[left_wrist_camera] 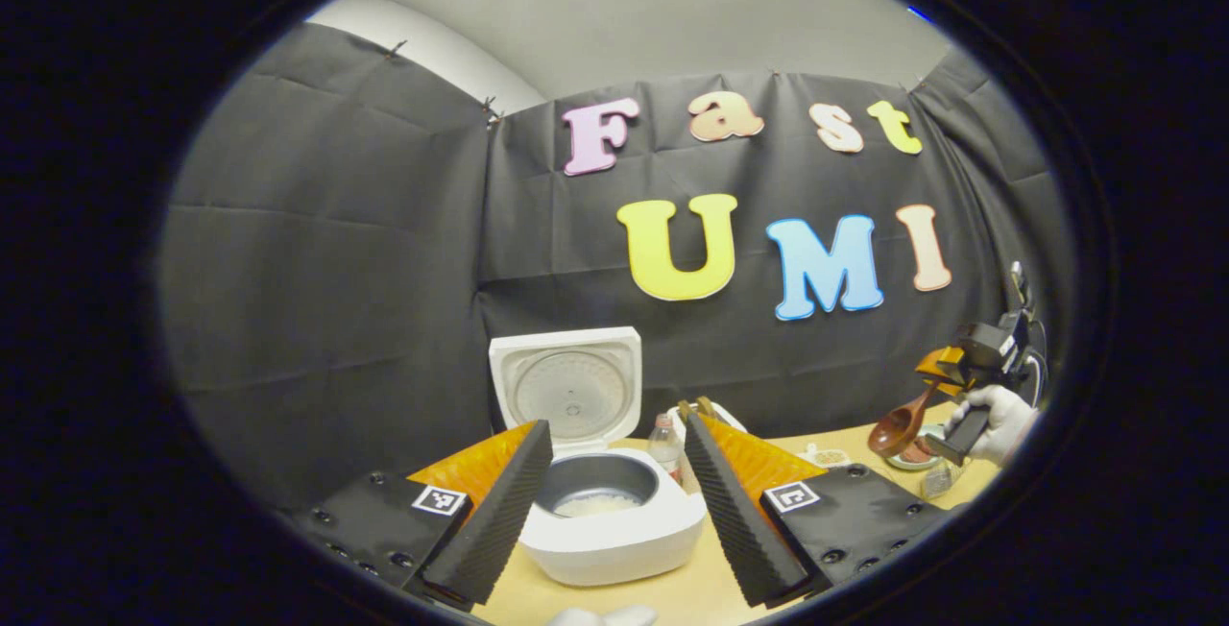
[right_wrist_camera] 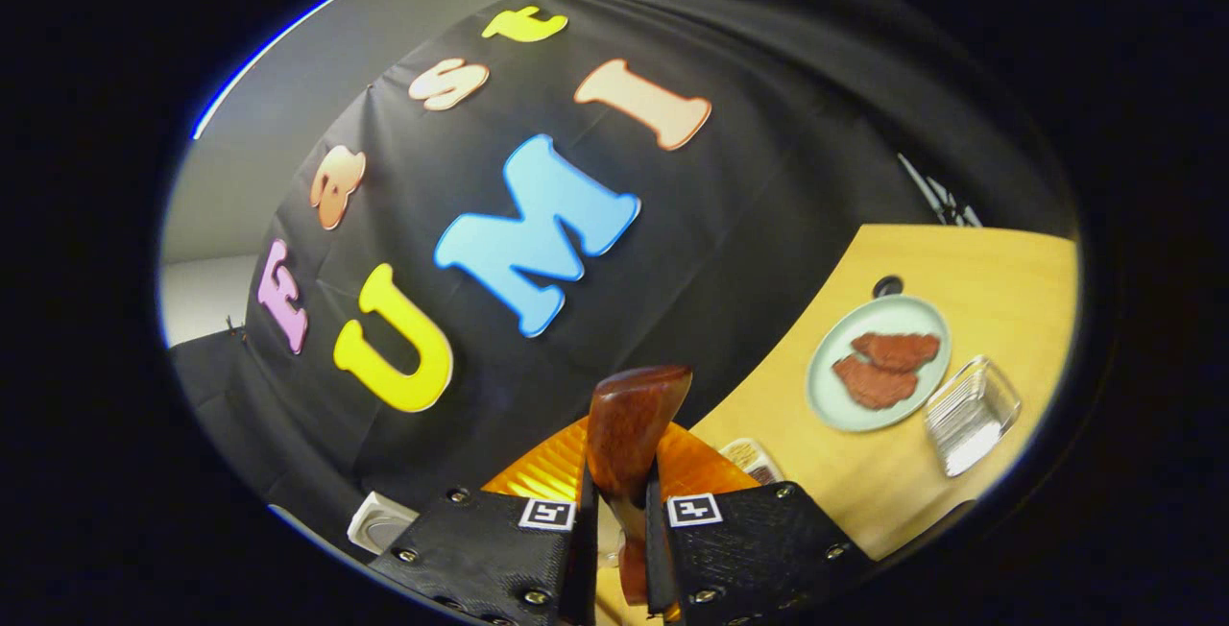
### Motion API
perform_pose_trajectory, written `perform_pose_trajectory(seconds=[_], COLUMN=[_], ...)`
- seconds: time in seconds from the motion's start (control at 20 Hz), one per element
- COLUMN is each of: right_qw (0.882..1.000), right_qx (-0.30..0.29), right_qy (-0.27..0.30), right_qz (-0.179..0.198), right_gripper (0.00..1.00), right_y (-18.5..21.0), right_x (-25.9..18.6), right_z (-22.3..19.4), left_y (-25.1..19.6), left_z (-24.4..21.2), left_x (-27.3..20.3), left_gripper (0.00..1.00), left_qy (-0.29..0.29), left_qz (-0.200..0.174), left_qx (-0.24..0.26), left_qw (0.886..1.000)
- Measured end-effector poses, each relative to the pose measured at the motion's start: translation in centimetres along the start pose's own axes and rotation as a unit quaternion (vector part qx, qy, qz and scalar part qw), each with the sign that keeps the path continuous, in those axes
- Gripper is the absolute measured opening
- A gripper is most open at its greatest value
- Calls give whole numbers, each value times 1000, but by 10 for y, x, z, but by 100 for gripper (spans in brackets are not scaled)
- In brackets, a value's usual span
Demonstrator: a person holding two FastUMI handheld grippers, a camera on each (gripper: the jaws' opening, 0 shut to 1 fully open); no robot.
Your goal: Close the left gripper, press the button to open the rice cooker; take a wooden spoon from the chopstick holder with the right hand, scoop a spoonful of rice and pour it into the rice cooker, then put the wooden spoon back into the chopstick holder.
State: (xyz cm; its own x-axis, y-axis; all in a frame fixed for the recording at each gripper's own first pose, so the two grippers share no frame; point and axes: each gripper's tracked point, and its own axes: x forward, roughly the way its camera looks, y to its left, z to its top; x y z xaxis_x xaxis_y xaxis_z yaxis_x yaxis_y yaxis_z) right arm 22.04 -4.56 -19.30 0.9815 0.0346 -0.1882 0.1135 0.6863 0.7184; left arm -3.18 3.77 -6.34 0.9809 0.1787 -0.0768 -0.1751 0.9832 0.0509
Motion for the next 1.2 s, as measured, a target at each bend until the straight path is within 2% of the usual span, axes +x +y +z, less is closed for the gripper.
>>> perform_pose_trajectory(seconds=[0.2, 0.4, 0.7, 1.2], right_qw=[997, 993, 992, 986], right_qx=[-12, -22, -33, -51], right_qy=[-40, -54, -29, 10], right_qz=[-65, -102, -116, -157], right_gripper=[20, 20, 21, 20], right_y=[-93, -147, -169, -219], right_x=[-15, -22, -12, -6], right_z=[57, 85, 58, 13], left_y=[-24, -40, -48, -39], left_z=[6, 12, 15, 13], left_x=[-3, -4, 3, 4], left_gripper=[96, 97, 97, 98], left_qy=[3, 4, 15, 19], left_qz=[-12, -15, -10, 2], left_qx=[0, 13, 7, 37], left_qw=[1000, 1000, 1000, 999])
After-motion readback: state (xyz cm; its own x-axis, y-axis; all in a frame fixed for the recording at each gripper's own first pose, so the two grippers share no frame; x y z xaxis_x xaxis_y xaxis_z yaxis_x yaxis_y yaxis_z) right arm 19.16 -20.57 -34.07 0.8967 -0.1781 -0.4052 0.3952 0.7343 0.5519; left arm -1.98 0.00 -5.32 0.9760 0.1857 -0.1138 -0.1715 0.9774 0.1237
